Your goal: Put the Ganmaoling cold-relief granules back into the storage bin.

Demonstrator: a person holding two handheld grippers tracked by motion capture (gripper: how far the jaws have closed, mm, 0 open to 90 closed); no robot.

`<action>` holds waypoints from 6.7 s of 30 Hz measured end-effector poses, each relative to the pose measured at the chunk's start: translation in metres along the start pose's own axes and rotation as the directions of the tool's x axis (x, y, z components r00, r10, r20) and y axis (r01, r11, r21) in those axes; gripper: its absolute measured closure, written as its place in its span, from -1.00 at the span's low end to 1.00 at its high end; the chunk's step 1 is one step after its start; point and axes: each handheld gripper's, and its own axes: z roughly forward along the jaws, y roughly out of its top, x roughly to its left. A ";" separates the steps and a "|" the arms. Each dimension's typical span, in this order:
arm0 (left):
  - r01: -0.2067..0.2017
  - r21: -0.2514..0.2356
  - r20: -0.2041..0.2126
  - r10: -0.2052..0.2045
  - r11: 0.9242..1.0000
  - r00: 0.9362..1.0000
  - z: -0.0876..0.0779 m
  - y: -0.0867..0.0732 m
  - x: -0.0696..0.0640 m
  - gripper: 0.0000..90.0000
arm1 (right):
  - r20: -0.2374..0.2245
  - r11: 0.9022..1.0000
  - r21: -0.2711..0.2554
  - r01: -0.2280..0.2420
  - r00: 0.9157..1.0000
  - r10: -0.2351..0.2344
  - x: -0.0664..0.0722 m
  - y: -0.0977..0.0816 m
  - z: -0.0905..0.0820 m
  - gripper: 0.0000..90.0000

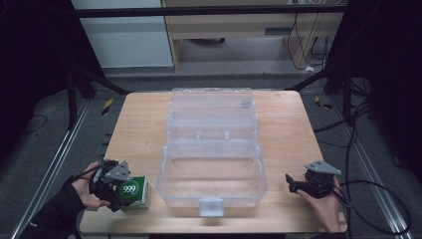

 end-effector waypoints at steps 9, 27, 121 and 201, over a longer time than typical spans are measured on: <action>-0.006 0.034 0.016 0.005 0.999 1.000 0.012 0.001 0.002 -0.91 | -0.006 1.000 0.015 0.007 1.000 -0.007 0.001 -0.001 0.002 -0.95; -0.018 0.111 0.055 0.012 0.994 0.998 0.034 0.004 0.006 -0.90 | -0.014 0.999 0.041 0.028 1.000 -0.028 0.003 -0.002 0.004 -0.95; -0.197 -0.043 0.012 0.198 0.979 0.980 -0.039 0.150 -0.003 -0.66 | -0.029 0.996 0.075 0.048 0.999 -0.046 0.003 -0.005 0.008 -0.95; -0.238 0.042 0.107 0.233 0.970 0.967 0.052 0.135 -0.005 -0.71 | -0.041 0.992 0.107 0.072 0.997 -0.068 0.005 -0.007 0.012 -0.95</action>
